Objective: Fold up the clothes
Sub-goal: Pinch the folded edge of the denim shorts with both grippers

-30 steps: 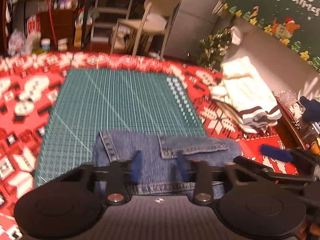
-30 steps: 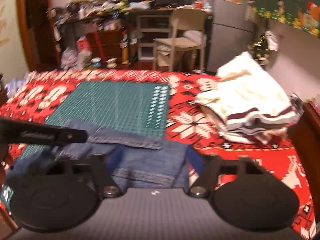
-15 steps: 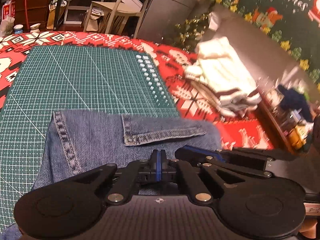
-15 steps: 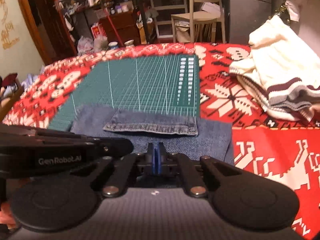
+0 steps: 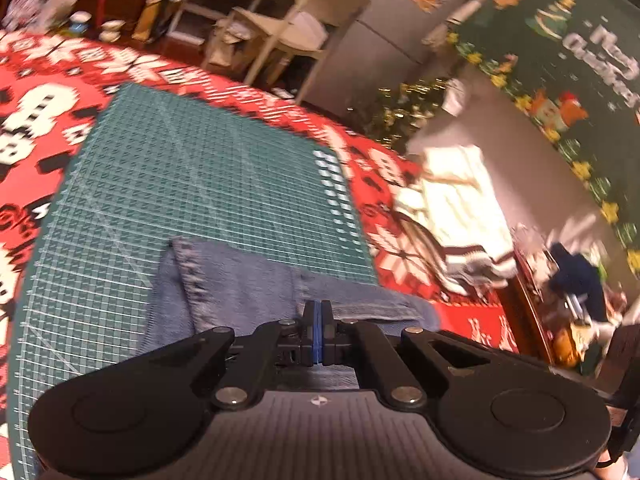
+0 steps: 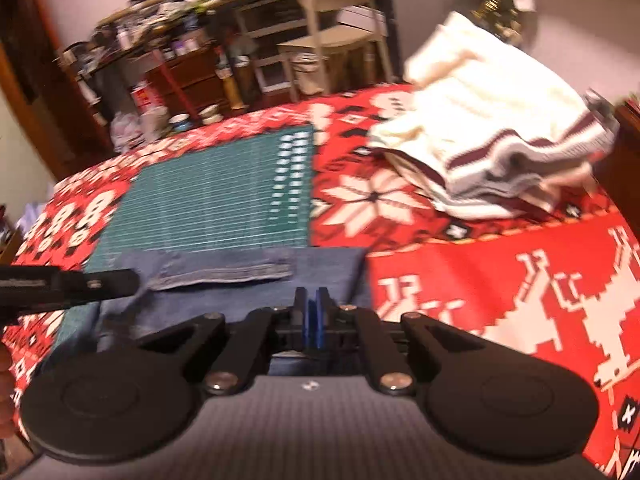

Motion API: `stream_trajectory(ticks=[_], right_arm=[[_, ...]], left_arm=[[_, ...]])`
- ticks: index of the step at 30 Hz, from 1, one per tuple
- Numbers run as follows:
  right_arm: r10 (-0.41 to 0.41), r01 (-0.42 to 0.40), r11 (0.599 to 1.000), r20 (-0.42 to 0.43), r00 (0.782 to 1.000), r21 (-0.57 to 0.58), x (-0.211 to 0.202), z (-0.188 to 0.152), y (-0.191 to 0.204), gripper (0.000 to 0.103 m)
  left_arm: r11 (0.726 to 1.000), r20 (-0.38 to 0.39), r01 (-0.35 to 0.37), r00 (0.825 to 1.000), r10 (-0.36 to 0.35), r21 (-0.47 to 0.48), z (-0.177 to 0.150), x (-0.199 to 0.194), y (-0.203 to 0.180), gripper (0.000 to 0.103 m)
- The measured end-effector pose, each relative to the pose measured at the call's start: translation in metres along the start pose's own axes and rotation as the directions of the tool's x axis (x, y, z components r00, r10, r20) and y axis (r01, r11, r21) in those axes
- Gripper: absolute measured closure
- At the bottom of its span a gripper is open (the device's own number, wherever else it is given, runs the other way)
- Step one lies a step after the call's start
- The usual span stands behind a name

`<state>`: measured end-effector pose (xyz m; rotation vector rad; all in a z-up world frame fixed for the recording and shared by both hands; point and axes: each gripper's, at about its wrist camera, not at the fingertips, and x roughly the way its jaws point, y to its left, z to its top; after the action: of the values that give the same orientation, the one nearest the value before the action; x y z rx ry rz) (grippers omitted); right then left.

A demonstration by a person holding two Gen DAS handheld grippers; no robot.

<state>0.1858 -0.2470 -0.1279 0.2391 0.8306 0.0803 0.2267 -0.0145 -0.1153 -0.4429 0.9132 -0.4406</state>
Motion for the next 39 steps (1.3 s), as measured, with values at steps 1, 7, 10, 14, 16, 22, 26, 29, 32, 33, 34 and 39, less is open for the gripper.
stream_trajectory(ticks=[1,7,10,14,16,22,26,29,32,33,34,39], right_arm=[[0.004,-0.004,1.0,-0.015,1.0,0.013,0.005,-0.001,-0.003,0.097],[-0.01,0.01,1.0,-0.061,0.998,-0.007,0.015,-0.006,-0.007,0.1],[-0.024,0.025,0.999,-0.065,0.998,0.024,0.01,-0.007,-0.013,0.099],[0.004,-0.002,0.998,-0.026,1.0,0.061,0.0,-0.003,-0.015,0.096],[0.031,-0.031,0.998,0.004,1.0,0.049,-0.004,0.001,-0.01,0.095],[0.041,-0.042,0.999,-0.032,0.999,-0.025,0.016,0.0,0.009,0.095],[0.039,-0.04,0.999,-0.045,0.998,-0.025,0.019,-0.005,0.006,0.098],[0.056,-0.054,0.998,-0.054,0.997,0.027,0.014,-0.01,-0.006,0.098],[0.041,-0.037,0.997,-0.056,0.998,0.067,0.01,-0.012,-0.014,0.1],[0.023,-0.019,0.998,-0.06,0.998,0.062,0.009,-0.013,-0.016,0.096],[0.01,-0.006,0.998,-0.062,0.998,0.062,0.007,-0.014,-0.017,0.096],[0.011,-0.007,0.992,-0.036,0.999,0.127,-0.012,-0.013,-0.029,0.096]], left_arm=[[1.0,-0.019,-0.013,1.0,0.012,-0.012,0.001,0.004,0.004,0.103],[0.998,-0.058,-0.049,0.997,0.046,-0.047,-0.002,0.01,0.016,0.1],[0.997,-0.049,-0.062,0.997,0.06,-0.035,-0.003,0.004,0.014,0.1],[0.998,0.002,-0.06,0.998,0.06,-0.014,-0.001,-0.01,0.011,0.102],[0.999,0.013,-0.03,0.999,0.031,-0.02,0.0,-0.011,0.01,0.102],[1.0,-0.037,0.001,0.999,-0.002,-0.02,0.0,0.007,0.006,0.102],[0.998,-0.062,-0.057,0.996,0.058,0.019,-0.006,0.013,0.008,0.1],[0.998,-0.063,-0.059,0.996,0.06,0.021,-0.006,0.008,0.012,0.1],[0.998,-0.057,-0.066,0.996,0.067,0.025,-0.008,0.0,0.014,0.1],[0.998,-0.056,-0.066,0.996,0.068,0.024,-0.008,-0.003,0.015,0.1],[0.998,-0.054,-0.068,0.996,0.069,0.021,-0.009,-0.007,0.016,0.1],[0.993,-0.043,-0.119,0.992,0.119,-0.004,-0.009,-0.029,0.025,0.101]])
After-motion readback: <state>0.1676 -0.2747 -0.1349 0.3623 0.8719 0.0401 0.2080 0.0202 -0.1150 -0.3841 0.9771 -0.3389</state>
